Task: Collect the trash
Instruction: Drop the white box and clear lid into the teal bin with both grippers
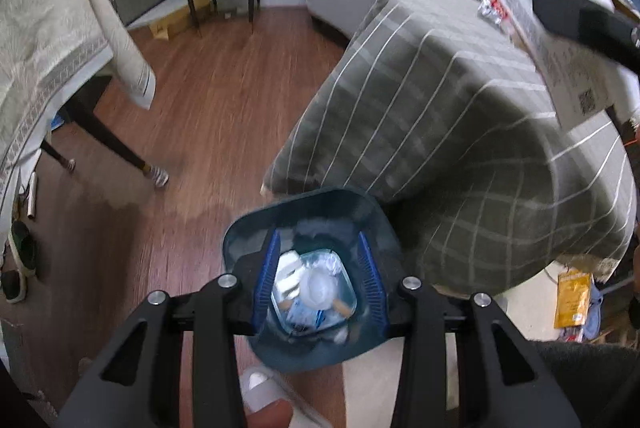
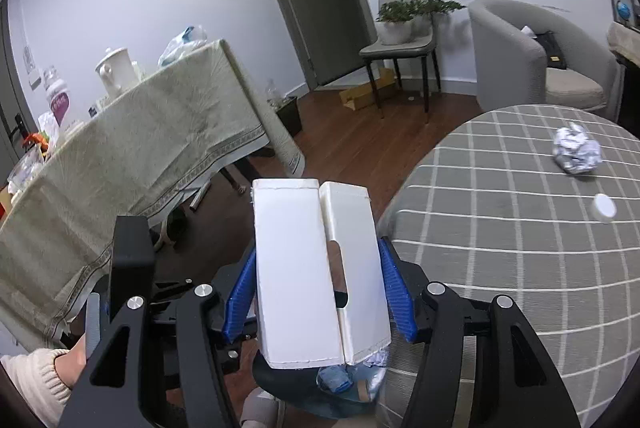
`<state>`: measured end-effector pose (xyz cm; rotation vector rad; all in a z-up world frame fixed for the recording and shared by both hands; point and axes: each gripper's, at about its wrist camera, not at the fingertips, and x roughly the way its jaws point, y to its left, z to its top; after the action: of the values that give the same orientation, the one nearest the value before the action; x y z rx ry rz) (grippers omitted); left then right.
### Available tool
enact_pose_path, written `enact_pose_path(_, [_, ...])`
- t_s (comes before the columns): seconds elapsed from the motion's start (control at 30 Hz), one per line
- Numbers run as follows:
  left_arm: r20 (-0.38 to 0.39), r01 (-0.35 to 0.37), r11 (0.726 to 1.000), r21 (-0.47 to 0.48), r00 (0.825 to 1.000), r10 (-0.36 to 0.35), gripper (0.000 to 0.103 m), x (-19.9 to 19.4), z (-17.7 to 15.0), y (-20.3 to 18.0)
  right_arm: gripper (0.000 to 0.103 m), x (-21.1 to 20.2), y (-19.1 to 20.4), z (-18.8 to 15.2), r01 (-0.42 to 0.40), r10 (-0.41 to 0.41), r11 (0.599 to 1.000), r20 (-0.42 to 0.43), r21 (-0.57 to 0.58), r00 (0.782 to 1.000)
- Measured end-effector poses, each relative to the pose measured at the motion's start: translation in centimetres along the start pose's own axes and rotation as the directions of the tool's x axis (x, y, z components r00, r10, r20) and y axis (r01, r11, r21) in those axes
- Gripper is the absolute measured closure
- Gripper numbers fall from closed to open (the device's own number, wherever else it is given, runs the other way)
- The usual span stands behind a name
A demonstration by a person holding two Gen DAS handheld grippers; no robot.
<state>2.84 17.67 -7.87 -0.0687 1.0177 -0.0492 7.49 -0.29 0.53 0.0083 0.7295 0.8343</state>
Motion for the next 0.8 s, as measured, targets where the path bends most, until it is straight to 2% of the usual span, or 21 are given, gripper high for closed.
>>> enact_pose_path(0.1, [-0.021,-0.003,1.0,-0.015,1.0,0.003,0.04,0.0,-0.3,1.0,0.044,1.3,0.9,-0.1,-0.001,0.001,1.0,-0.017,-0.012,1.0])
enact_pose_path(0.27, [0.042,-0.009,0.998,-0.054,0.999,0.012,0.03,-1.9,-0.2,2.5,0.044,3.5,2.2,-0.7,-0.002,0.0,1.0,-0.062,-0.027,0.998])
enact_pose_path(0.57, [0.131,-0.049,0.994,-0.101,0.989,0.062,0.026,-4.7,0.0,5.2,0.044,8.8,3.8,-2.3,0.034,-0.04,0.999,-0.198,-0.037,0.979])
enact_pose_path(0.8, [0.182,-0.037,0.994,-0.104,0.982,0.056,0.028,-6.2,-0.1,6.1,0.044,13.0,4.1,-4.6,0.064,-0.076,0.997,-0.33,-0.046,0.941])
